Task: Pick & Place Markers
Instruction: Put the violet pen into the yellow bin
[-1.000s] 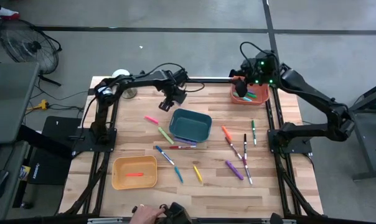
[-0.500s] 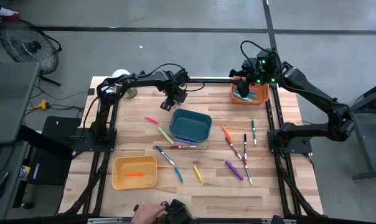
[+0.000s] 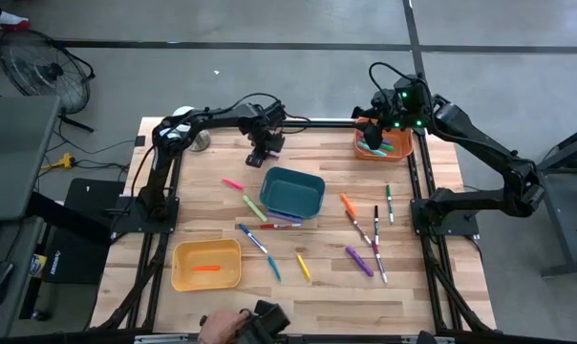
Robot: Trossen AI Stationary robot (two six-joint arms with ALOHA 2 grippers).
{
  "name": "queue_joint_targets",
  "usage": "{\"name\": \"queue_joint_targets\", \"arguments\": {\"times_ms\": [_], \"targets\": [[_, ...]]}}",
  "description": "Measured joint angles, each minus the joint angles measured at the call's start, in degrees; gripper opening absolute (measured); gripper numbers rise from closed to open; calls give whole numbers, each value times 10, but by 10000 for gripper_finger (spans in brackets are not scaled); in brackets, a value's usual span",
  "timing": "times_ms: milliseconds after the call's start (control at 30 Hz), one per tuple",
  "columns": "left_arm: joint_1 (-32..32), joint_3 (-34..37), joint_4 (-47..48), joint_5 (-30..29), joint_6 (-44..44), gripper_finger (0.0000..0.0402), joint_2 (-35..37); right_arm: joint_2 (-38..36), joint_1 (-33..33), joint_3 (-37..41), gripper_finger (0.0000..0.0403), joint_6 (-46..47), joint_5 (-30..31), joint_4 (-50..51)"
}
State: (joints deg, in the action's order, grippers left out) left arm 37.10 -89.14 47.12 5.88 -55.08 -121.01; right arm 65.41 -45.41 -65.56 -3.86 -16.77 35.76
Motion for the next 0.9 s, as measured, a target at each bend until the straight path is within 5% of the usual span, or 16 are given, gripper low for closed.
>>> {"name": "queue_joint_targets", "arguments": {"times_ms": [267,667,900], "targets": [[0,-8,11,-30,35,22,-1,0,0,0,208,0,0,3],[-6,-9,8,-21,27,80,-7,0,0,0,208,-6,-1,3],[-11,-10,8,-25,31,50,-23,0,0,0,208,-17,-1,3]]}}
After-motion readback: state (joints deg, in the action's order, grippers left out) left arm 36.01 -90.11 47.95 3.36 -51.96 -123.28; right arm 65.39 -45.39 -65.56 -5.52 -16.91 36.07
